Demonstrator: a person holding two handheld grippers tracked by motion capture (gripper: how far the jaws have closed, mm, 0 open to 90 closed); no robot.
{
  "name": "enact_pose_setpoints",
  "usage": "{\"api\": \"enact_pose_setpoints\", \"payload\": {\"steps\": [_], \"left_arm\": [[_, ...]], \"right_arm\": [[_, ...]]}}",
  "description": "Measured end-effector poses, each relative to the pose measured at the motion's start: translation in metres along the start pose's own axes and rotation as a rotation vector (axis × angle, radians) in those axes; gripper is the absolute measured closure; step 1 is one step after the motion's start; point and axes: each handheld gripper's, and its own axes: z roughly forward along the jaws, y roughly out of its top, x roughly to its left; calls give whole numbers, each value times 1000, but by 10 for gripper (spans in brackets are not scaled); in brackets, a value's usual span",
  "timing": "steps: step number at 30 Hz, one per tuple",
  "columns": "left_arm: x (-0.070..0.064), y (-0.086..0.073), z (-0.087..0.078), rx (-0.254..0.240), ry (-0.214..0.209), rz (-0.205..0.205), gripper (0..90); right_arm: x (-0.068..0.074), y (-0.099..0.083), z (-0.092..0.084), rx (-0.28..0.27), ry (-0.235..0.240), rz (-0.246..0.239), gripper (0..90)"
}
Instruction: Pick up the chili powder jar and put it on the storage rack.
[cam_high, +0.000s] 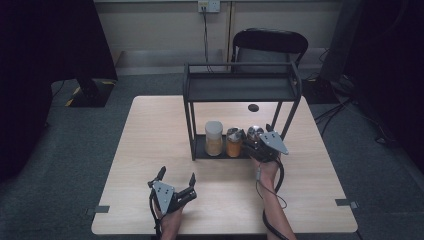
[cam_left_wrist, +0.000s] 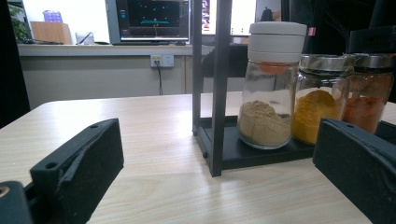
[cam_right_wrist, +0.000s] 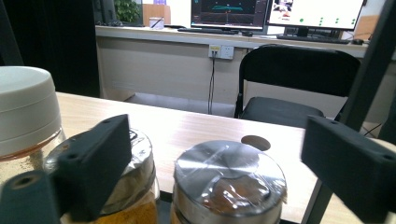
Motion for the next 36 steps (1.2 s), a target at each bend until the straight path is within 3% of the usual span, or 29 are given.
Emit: {"api": "enact_pose_setpoints", "payload": {"steps": [17, 36], "left_arm": [[-1, 0, 0, 0, 3, -1, 14], [-1, 0, 0, 3, 4, 2, 16]], "right_arm": [[-3, 1, -7, -22, 25, -4, 19], [-3, 4, -13, -39, 16, -11, 1]]}}
